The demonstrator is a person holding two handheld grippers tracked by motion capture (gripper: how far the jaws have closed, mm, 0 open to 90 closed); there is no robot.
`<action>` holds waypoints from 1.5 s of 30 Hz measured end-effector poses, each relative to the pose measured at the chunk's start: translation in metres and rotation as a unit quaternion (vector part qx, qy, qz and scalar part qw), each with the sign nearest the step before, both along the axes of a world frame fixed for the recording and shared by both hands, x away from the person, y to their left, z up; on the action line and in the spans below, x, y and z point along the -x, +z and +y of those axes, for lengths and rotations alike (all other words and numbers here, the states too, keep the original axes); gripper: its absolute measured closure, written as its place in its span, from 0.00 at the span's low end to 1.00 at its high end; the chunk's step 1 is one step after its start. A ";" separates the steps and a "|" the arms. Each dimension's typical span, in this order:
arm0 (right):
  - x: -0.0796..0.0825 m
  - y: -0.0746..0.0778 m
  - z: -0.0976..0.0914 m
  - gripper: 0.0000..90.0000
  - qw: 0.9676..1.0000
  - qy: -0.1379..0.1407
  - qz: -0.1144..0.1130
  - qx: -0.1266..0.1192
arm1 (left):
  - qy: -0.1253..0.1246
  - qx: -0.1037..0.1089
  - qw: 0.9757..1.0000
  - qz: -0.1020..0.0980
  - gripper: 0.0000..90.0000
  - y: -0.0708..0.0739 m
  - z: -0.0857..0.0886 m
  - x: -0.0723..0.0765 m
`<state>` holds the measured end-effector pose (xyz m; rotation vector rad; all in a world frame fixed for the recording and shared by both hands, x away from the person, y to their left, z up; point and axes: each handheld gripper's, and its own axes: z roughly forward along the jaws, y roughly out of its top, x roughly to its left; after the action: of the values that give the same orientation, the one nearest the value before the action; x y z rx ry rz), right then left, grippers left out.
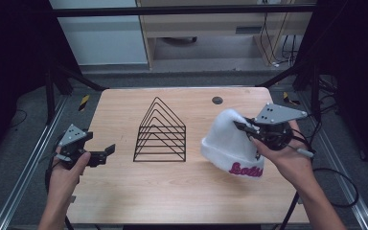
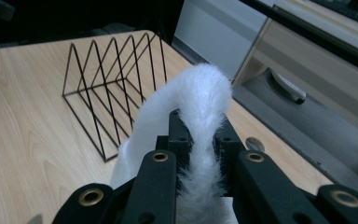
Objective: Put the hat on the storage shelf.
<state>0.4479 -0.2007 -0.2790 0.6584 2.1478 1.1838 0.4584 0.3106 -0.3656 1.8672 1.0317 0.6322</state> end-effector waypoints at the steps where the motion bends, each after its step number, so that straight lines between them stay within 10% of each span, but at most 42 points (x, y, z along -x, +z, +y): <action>1: 0.000 0.003 0.001 0.91 1.000 0.001 -0.003 0.000 | -0.007 0.000 1.000 -0.002 0.02 0.005 -0.002 0.001; 22: -0.024 0.058 0.026 0.91 0.998 0.008 -0.040 -0.037 | -0.075 -0.008 0.997 -0.029 0.03 0.056 -0.044 -0.007; 45: -0.052 0.098 0.074 0.92 0.994 0.025 -0.081 -0.075 | -0.115 0.007 0.993 -0.024 0.06 0.073 -0.077 -0.028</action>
<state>0.5000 -0.1263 -0.1813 0.5550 1.9641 1.3876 0.4861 0.2334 -0.2924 1.9147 0.7736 0.5294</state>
